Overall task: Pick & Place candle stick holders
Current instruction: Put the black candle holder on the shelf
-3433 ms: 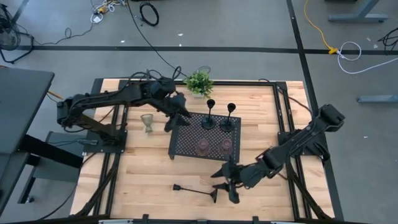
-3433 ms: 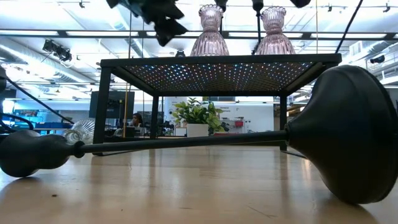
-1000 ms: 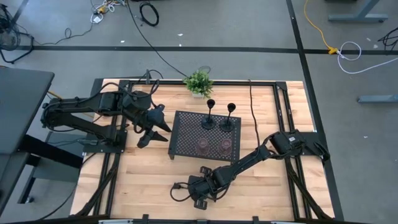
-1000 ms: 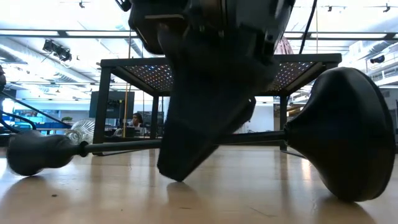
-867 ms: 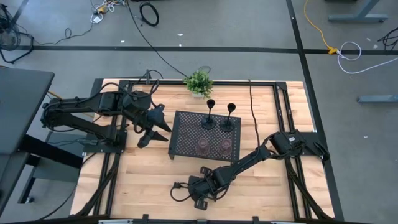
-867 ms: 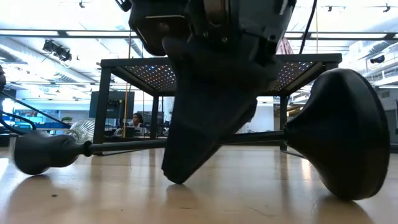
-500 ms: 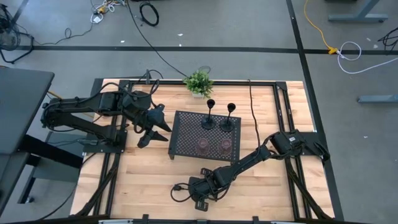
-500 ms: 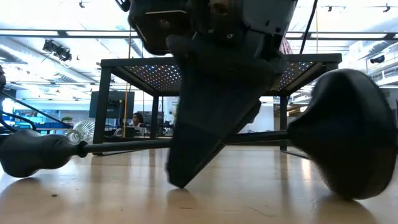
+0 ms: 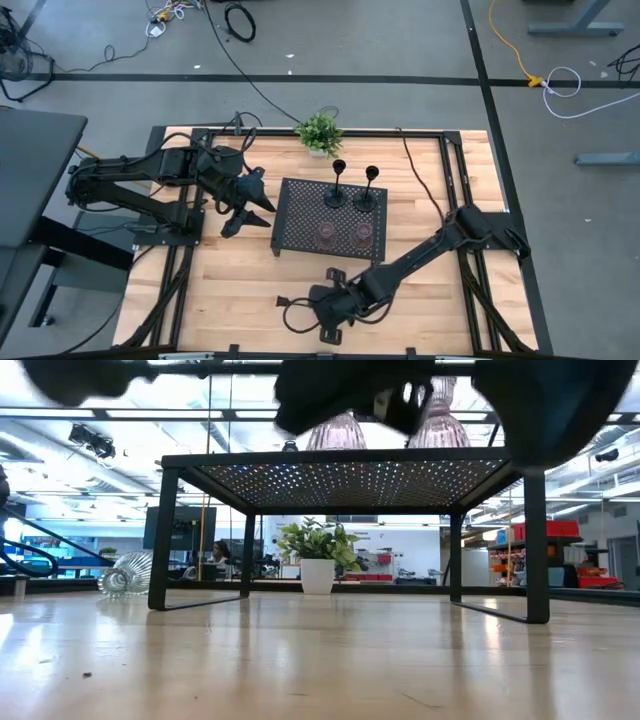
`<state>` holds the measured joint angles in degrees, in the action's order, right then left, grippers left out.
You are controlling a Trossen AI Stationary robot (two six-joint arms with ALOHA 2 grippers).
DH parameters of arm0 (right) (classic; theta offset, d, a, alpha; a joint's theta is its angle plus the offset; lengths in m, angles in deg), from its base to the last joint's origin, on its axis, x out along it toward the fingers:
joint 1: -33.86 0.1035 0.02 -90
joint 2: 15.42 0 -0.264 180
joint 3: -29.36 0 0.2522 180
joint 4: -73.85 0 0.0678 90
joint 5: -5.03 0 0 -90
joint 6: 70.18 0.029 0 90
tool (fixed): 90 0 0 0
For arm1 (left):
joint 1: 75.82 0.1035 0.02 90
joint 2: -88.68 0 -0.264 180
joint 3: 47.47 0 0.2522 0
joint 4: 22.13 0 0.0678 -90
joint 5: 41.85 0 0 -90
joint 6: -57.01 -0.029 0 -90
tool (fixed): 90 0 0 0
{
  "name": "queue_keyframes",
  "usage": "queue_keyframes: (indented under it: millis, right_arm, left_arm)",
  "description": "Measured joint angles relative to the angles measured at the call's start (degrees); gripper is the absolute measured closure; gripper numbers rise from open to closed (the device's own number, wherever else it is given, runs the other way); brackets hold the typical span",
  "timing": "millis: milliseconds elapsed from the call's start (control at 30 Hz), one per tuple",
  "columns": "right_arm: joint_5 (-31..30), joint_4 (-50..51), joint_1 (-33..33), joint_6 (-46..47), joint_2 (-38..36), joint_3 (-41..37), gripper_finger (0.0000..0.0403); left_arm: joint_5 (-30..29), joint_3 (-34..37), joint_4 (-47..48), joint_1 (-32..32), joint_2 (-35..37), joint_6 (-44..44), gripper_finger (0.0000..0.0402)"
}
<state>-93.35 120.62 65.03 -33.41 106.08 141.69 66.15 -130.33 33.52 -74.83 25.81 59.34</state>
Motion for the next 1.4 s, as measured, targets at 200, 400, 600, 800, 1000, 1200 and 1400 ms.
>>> queue_keyframes:
  millis: [200, 400, 600, 800, 1000, 1200, 1400]
  right_arm:
    - [-7.4, 0.98, 1.53, -1.28, -3.53, 0.0, 0.0402]
    - [-14.47, 1.32, 2.87, -1.99, -5.91, 0.0, 0.0402]
    - [-20.99, 1.82, 4.0, -3.03, -8.43, 0.0, 0.0402]
    - [-28.85, 1.76, 4.73, -4.68, -11.55, 0.0, 0.0402]
    - [-36.5, 1.71, 4.84, -7.85, -13.99, 0.0, 0.0402]
    - [-43.65, 1.51, 4.82, -10.71, -15.85, 0.0, 0.0403]
    - [-51.75, 0.59, 4.73, -13.36, -17.29, 0.0, 0.0403]
  left_arm:
    - [0.0, 0.0, -0.02, 0.0, 0.0, 0.04, 0.0204]
    - [0.01, 0.0, -0.04, 0.0, 0.0, 0.07, 0.0204]
    - [0.0, 0.0, -0.2, 0.0, 0.0, 0.07, 0.0204]
    - [0.0, 0.0, -1.84, 0.0, 0.0, 0.09, 0.0204]
    - [0.02, 0.0, -5.66, 0.0, 0.0, 0.02, 0.0204]
    - [0.02, 0.0, -9.44, 0.0, 0.0, -0.02, 0.0204]
    - [0.02, 0.0, -13.68, 0.0, -0.01, -0.49, 0.0204]
